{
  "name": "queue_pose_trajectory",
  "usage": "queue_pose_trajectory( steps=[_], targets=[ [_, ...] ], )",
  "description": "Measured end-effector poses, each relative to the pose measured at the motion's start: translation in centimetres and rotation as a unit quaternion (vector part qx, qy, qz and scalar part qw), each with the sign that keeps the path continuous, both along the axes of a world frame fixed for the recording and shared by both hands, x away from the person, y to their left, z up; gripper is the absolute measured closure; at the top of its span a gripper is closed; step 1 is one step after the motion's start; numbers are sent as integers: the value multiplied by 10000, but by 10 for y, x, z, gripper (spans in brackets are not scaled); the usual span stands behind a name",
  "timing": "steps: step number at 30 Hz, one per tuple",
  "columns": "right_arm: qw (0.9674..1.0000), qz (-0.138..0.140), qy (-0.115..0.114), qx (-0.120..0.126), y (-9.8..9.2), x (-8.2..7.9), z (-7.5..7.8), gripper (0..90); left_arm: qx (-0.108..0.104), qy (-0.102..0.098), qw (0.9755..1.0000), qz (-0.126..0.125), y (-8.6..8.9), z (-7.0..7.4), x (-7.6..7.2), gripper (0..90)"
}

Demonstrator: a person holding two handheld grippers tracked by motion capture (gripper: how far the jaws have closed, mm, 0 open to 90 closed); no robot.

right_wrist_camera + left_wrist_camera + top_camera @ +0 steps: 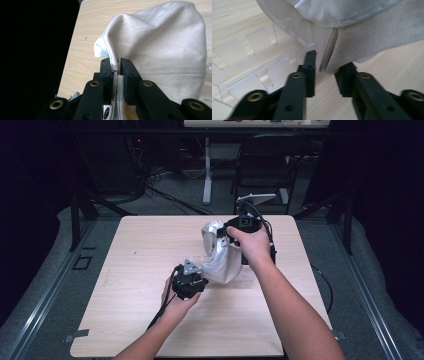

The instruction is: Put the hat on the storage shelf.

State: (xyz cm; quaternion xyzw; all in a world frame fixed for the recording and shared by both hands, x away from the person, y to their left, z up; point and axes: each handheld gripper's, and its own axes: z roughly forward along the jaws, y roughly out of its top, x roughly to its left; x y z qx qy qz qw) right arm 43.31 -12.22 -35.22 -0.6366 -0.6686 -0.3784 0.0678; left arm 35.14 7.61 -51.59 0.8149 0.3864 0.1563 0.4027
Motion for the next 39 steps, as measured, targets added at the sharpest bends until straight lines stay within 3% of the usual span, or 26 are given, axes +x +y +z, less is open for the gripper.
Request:
queue_pose_trajectory(
  steps=[6, 10, 14, 18, 23, 33, 39],
  targets=[
    [10000, -26, -72, -34, -4, -2, 2, 778, -238, -91, 9996, -120, 14, 3, -13, 549],
    [9999, -42, -93, -19, -6, -3, 3, 769, -532, -126, 9981, -271, 27, 7, -23, 513],
    [9999, -54, -134, -13, -7, -5, 5, 757, -488, -287, 9978, -346, 44, 13, -31, 482],
    [9997, -5, -233, -90, -5, -7, 9, 732, -423, -283, 9983, -291, 61, 14, -30, 477],
    [9989, -31, -451, -94, -2, -11, 12, 643, -540, -252, 9982, -87, 79, 12, -24, 484],
    [9953, -60, -954, -152, -2, -16, 13, 454, -713, -250, 9969, 240, 96, 13, -17, 446],
    [9932, 9, -1135, -246, -5, -21, 12, 439, -758, -237, 9964, 293, 100, 13, -16, 439]
  ],
)
